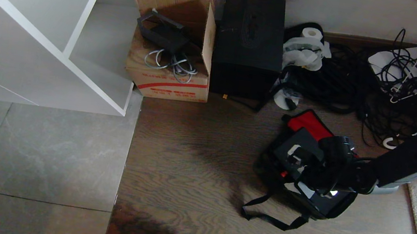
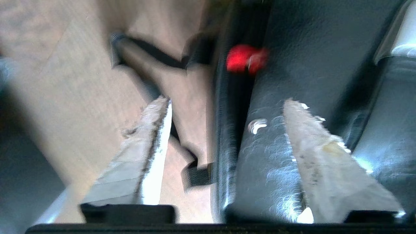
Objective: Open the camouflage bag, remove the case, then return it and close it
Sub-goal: Close the top of the storage box
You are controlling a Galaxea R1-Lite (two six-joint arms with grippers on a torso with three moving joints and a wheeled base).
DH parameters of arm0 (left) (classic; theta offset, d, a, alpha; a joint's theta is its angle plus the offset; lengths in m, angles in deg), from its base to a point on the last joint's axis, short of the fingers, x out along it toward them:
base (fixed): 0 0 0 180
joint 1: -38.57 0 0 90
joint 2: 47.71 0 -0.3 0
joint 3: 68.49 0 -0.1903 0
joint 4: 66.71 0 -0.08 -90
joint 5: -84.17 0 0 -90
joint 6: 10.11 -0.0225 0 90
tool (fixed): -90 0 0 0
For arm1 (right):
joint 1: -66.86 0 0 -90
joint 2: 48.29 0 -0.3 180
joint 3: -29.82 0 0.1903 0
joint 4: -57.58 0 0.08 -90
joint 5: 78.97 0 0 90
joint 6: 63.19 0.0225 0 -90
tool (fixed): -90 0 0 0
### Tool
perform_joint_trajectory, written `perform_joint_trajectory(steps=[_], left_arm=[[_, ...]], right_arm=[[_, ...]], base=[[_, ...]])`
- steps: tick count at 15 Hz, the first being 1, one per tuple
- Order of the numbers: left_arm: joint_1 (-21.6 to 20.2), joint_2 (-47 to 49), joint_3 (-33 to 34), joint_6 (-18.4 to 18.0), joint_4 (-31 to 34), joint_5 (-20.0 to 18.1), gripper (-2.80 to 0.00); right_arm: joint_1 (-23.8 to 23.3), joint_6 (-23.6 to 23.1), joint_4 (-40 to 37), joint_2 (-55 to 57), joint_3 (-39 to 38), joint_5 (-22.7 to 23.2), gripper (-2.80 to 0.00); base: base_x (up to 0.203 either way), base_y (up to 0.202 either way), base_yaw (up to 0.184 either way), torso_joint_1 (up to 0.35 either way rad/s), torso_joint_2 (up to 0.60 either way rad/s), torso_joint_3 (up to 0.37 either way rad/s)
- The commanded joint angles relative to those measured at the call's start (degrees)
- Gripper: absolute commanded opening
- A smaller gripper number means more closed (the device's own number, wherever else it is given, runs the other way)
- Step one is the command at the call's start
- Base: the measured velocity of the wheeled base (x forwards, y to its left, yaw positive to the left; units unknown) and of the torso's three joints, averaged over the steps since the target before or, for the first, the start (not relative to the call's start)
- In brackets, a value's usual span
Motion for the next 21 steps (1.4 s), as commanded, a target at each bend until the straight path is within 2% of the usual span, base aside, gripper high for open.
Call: perform_joint_trajectory(steps=[1, 6, 9, 21], left_arm=[[0.00, -0.02, 0.00, 0.01, 0.04, -0.01, -2.80], [0.00, -0.02, 0.00, 0.01, -0.04, -0.01, -2.80], [0.00, -0.02, 0.00, 0.01, 0.04, -0.01, -2.80], [0.00, -0.02, 0.00, 0.01, 0.04, -0.01, -2.80]], right_arm=[[0.35, 1.19, -3.44, -2.43, 0.74, 0.15, 0.00], [-1.79, 1.98, -5.21, -3.74, 3.95, -0.04, 0.00], [-2.34, 2.86, -5.39, -3.63, 2.66, -0.05, 0.00], [-10.94, 3.28, -8.10, -5.85, 5.11, -0.63, 0.00]], base=[[0.000, 0.000, 0.000, 0.000, 0.00, 0.000], [0.000, 0.000, 0.000, 0.000, 0.00, 0.000], [0.000, 0.000, 0.000, 0.000, 0.00, 0.000], [0.000, 0.000, 0.000, 0.000, 0.00, 0.000]])
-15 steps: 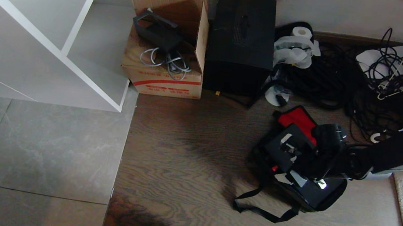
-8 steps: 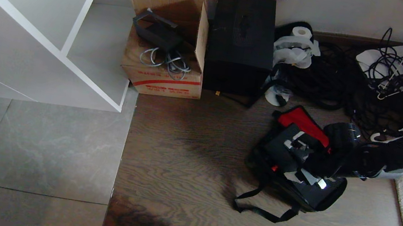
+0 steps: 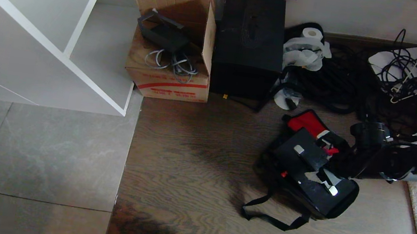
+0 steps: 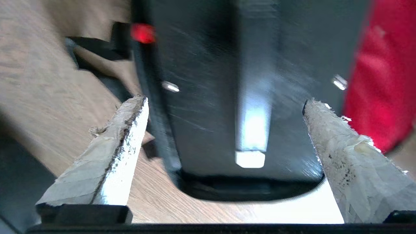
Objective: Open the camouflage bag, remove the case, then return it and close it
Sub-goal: Close the top of the storage box
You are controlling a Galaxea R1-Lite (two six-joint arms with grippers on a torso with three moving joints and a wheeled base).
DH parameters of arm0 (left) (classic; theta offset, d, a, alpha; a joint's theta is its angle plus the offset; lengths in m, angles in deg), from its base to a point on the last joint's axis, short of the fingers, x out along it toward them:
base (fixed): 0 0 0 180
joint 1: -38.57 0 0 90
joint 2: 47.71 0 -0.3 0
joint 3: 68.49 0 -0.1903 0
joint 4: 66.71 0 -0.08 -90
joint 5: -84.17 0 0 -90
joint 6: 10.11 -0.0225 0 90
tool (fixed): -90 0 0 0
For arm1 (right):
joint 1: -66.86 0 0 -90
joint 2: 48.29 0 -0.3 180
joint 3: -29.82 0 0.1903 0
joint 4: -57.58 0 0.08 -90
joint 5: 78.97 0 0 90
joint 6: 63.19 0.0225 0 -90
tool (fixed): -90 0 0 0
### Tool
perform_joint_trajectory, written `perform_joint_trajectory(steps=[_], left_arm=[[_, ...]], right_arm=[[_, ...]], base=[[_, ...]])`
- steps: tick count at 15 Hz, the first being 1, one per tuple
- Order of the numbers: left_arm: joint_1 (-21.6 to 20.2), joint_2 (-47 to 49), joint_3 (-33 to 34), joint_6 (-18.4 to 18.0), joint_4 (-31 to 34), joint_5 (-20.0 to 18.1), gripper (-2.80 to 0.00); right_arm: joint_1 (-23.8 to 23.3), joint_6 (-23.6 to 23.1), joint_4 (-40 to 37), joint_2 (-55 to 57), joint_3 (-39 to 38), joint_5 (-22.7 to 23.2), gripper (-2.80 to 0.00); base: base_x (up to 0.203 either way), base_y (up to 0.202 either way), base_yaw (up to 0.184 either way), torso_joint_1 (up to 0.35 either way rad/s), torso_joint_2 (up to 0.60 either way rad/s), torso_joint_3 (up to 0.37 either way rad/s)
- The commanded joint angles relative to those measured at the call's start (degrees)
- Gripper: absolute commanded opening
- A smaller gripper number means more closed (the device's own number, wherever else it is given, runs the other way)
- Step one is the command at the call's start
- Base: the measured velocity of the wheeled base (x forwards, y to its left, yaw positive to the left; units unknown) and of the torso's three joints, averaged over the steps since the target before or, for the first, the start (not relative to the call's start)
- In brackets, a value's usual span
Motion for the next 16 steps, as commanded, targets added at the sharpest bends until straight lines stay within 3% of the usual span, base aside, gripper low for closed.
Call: perform_joint_trajectory(steps=[1, 7, 9, 10, 11, 13, 15, 16], left_arm=[[0.00, -0.02, 0.00, 0.01, 0.02, 0.01, -2.80], [0.00, -0.02, 0.00, 0.01, 0.02, 0.01, -2.80], [0.00, -0.02, 0.00, 0.01, 0.02, 0.01, -2.80], [0.00, -0.02, 0.00, 0.01, 0.02, 0.02, -2.80], [0.00, -0.02, 0.00, 0.01, 0.02, 0.01, -2.80], [0.00, -0.02, 0.00, 0.01, 0.02, 0.01, -2.80], [0.00, -0.02, 0.00, 0.01, 0.02, 0.01, -2.80], [0.00, -0.02, 0.00, 0.01, 0.02, 0.01, -2.80]], right_arm=[[-2.40, -0.27, -0.90, 0.23, 1.06, -0.60, 0.00], [-11.99, 0.72, -3.29, -1.88, 3.34, -1.52, 0.00], [-14.39, 2.51, -3.28, -3.85, 0.76, -1.67, 0.00], [-16.40, 6.15, -3.43, -4.75, -2.36, -1.78, 0.00], [-17.44, 12.85, -3.78, -5.22, -4.00, -1.82, 0.00], [-18.04, 30.53, -5.03, -5.62, -5.93, -1.81, 0.00], [-17.65, 40.78, -5.79, -5.49, -8.33, -3.17, 0.00], [-17.31, 42.95, -5.90, -4.91, -9.40, -3.74, 0.00]], base=[[0.000, 0.000, 0.000, 0.000, 0.00, 0.000], [0.000, 0.000, 0.000, 0.000, 0.00, 0.000], [0.000, 0.000, 0.000, 0.000, 0.00, 0.000], [0.000, 0.000, 0.000, 0.000, 0.00, 0.000], [0.000, 0.000, 0.000, 0.000, 0.00, 0.000], [0.000, 0.000, 0.000, 0.000, 0.00, 0.000], [0.000, 0.000, 0.000, 0.000, 0.00, 0.000], [0.000, 0.000, 0.000, 0.000, 0.00, 0.000]])
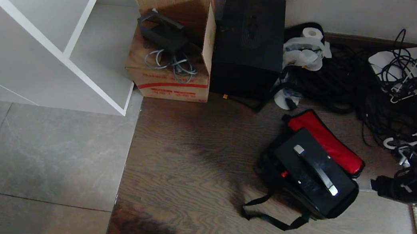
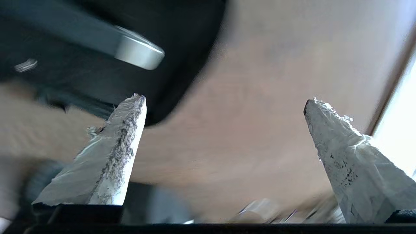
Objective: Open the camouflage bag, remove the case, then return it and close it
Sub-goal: Close the top of the storage box
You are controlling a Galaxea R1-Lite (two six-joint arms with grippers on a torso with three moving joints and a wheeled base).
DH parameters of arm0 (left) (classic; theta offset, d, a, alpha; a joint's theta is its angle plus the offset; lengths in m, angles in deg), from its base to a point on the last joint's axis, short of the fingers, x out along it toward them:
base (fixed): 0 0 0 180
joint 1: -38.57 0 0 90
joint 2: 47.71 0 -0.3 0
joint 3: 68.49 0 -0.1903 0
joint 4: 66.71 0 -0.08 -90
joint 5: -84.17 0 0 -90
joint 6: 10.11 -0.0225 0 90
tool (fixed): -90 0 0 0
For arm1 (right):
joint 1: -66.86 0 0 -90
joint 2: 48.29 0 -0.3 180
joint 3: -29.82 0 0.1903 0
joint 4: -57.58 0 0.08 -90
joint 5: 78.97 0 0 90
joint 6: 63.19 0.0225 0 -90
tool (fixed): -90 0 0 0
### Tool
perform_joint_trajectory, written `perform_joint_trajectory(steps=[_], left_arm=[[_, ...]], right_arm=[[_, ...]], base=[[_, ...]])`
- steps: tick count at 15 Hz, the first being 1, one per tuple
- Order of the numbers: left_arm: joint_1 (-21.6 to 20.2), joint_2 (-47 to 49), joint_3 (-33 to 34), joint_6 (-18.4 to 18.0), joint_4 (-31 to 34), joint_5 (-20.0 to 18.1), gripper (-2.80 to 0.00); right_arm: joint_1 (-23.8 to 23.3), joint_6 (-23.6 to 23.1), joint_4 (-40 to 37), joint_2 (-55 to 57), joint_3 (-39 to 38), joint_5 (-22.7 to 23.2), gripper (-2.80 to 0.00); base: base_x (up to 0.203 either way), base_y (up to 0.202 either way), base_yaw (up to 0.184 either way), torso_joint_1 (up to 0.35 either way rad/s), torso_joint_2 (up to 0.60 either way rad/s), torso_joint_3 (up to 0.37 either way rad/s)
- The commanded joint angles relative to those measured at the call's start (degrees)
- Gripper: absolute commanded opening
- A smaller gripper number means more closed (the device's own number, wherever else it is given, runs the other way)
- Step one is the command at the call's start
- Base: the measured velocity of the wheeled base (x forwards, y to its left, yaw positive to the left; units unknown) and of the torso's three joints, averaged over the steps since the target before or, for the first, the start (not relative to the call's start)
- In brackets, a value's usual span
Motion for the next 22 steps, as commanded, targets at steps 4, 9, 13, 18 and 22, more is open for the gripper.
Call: perform_joint_trajectory(steps=[4, 9, 13, 18, 22], left_arm=[[0.00, -0.02, 0.00, -0.02, -0.01, -0.01, -2.80], [0.00, -0.02, 0.00, -0.02, -0.01, -0.01, -2.80], [0.00, -0.02, 0.00, -0.02, -0.01, 0.07, -2.80], [0.00, -0.02, 0.00, -0.02, -0.01, -0.01, -2.80], [0.00, -0.02, 0.00, -0.02, -0.01, -0.01, -2.80]], right_arm=[[1.77, 15.65, 1.87, 5.18, -0.64, -1.24, 0.00], [1.27, 16.17, 2.74, 12.24, 4.70, -5.73, 0.00], [0.73, 16.10, 2.76, 16.56, 9.67, -6.82, 0.00], [-0.48, 14.16, 2.76, 18.42, 11.41, -7.96, 0.00], [-0.59, 14.19, 2.76, 19.93, 11.92, -8.24, 0.00]], base=[[0.000, 0.000, 0.000, 0.000, 0.00, 0.000], [0.000, 0.000, 0.000, 0.000, 0.00, 0.000], [0.000, 0.000, 0.000, 0.000, 0.00, 0.000], [0.000, 0.000, 0.000, 0.000, 0.00, 0.000], [0.000, 0.000, 0.000, 0.000, 0.00, 0.000]])
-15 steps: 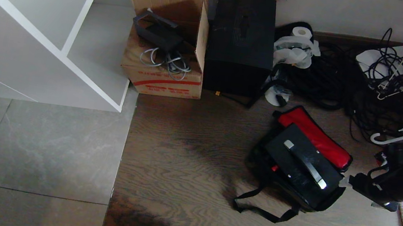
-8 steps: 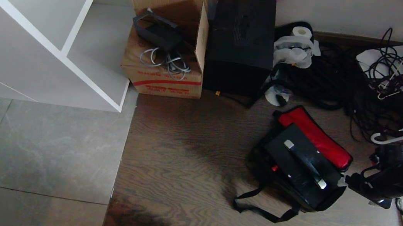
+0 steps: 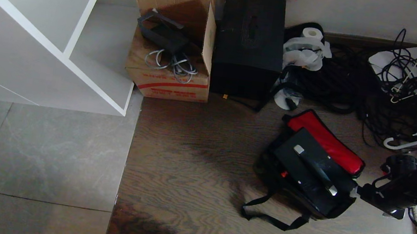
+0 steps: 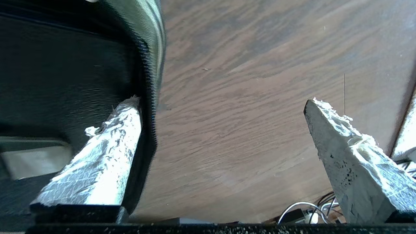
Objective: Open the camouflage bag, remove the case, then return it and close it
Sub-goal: Close the top of the storage box
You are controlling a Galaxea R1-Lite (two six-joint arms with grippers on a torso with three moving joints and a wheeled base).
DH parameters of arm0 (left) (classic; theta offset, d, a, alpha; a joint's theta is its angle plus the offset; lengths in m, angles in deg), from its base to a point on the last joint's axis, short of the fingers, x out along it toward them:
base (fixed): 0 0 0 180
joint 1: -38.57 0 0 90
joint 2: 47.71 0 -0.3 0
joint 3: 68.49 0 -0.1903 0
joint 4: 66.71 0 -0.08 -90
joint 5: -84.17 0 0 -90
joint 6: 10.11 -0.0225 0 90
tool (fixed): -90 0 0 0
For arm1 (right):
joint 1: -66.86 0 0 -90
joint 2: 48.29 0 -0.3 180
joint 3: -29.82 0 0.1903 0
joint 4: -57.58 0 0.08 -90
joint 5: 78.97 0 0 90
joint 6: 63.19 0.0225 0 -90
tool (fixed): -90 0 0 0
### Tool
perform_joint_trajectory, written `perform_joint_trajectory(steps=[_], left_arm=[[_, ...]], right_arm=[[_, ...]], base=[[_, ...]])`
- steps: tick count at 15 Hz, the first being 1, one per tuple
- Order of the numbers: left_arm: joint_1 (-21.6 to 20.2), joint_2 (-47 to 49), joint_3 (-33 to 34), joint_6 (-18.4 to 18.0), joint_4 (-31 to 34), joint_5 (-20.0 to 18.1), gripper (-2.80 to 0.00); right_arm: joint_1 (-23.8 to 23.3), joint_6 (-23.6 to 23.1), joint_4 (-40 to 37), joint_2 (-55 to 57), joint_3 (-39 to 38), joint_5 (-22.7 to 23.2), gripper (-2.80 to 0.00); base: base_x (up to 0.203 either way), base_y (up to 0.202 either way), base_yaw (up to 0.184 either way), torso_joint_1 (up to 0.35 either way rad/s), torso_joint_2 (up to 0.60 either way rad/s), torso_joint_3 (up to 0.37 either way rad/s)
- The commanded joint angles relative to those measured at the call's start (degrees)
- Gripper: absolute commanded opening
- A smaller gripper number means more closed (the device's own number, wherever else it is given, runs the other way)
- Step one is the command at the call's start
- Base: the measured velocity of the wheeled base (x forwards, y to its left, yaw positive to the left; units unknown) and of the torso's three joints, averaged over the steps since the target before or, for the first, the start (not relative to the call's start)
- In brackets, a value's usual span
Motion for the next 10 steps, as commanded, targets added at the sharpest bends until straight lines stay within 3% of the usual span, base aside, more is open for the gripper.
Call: perform_joint_trajectory(steps=[1, 4, 5, 10], left_arm=[[0.00, -0.02, 0.00, -0.02, 0.01, 0.01, -2.80], [0.00, -0.02, 0.00, -0.02, 0.01, 0.01, -2.80], [0.00, -0.02, 0.00, -0.02, 0.01, 0.01, -2.80], [0.00, -0.02, -0.02, -0.02, 0.01, 0.01, -2.80]], right_arm=[[-0.02, 0.10, 0.05, 1.64, 0.68, -0.01, 0.00], [0.05, 0.10, 0.10, 2.59, 1.62, 0.08, 0.00], [0.05, 0.01, 0.14, 2.52, 1.84, 0.26, -2.80], [0.13, -0.70, 1.63, 3.04, 2.46, 0.01, -2.80]], base=[[0.000, 0.000, 0.000, 0.000, 0.00, 0.000], [0.000, 0.000, 0.000, 0.000, 0.00, 0.000], [0.000, 0.000, 0.000, 0.000, 0.00, 0.000], [0.000, 0.000, 0.000, 0.000, 0.00, 0.000]])
